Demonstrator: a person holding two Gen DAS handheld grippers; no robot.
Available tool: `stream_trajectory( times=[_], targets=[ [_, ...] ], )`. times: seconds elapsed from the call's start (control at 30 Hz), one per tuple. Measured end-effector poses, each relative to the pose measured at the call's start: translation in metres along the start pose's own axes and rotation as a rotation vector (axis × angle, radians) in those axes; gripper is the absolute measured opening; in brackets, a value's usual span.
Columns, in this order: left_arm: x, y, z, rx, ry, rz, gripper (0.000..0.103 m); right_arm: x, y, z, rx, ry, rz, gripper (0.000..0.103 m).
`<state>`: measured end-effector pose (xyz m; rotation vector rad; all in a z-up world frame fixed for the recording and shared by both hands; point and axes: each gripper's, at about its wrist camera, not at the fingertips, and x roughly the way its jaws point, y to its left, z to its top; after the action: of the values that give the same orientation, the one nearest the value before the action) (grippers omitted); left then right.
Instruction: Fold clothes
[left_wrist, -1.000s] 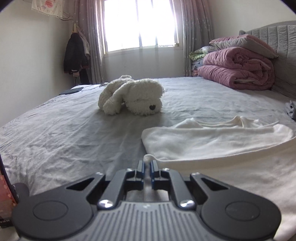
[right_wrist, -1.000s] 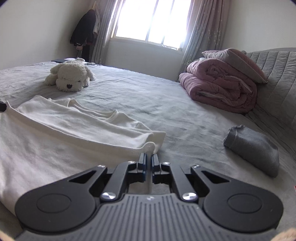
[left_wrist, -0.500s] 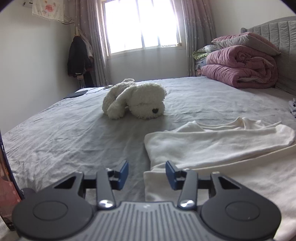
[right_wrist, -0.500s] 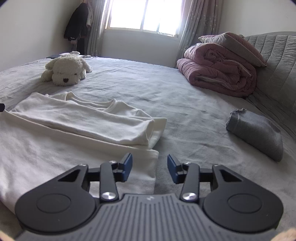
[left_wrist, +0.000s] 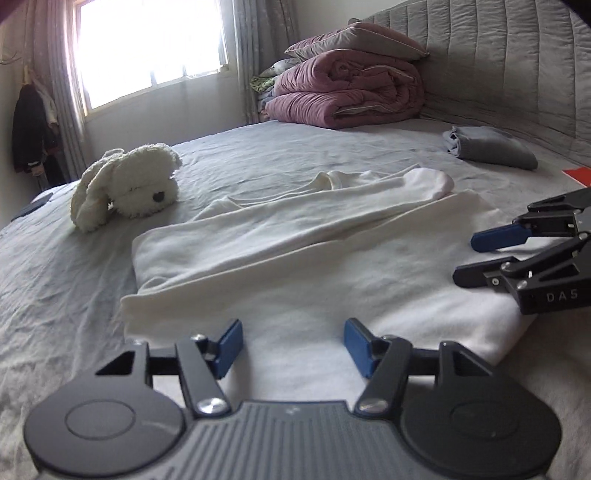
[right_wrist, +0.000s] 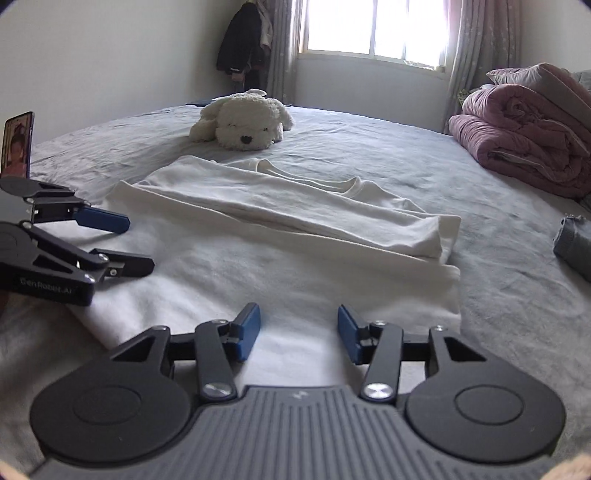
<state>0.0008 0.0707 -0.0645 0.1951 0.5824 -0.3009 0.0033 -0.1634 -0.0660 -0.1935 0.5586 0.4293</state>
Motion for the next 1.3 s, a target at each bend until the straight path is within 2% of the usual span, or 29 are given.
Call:
stream_trajectory(
  times=[0.2, 0.4, 0.5, 0.57, 0.73, 0.87, 0.97, 1.13, 1.3],
  targets=[
    [-0.026, 0.03, -0.022, -0.045, 0.001, -0.06, 0.064, -0.023, -0.019, -0.015, 0.002, 0.008, 0.027, 0.051],
    [-0.044, 0.044, -0.03, -0.07, 0.008, -0.055, 0.064, -0.04, -0.032, -0.024, 0.021, 0.019, 0.016, 0.051],
    [-0.047, 0.037, -0.02, -0.086, 0.009, -0.065, 0.064, -0.043, -0.02, -0.017, 0.002, 0.012, 0.014, 0.052],
    [-0.048, 0.028, -0.013, -0.076, -0.011, -0.101, 0.064, -0.044, -0.01, -0.01, -0.018, 0.003, 0.023, 0.052],
    [-0.032, -0.006, -0.001, -0.004, 0.001, -0.171, 0.064, -0.033, 0.023, 0.007, -0.046, 0.001, 0.126, 0.052],
    [-0.016, -0.025, -0.004, 0.067, 0.032, -0.179, 0.064, -0.016, 0.035, 0.006, -0.065, 0.03, 0.154, 0.052],
    [-0.019, -0.019, -0.007, 0.063, 0.034, -0.193, 0.064, -0.012, 0.03, 0.0, -0.049, 0.039, 0.166, 0.053],
    [-0.036, 0.003, -0.022, 0.056, 0.035, -0.209, 0.065, -0.028, 0.003, -0.012, 0.013, 0.037, 0.176, 0.054],
    [-0.055, 0.019, -0.034, 0.073, 0.058, -0.176, 0.065, -0.046, -0.017, -0.023, 0.028, 0.045, 0.174, 0.054]
  ],
)
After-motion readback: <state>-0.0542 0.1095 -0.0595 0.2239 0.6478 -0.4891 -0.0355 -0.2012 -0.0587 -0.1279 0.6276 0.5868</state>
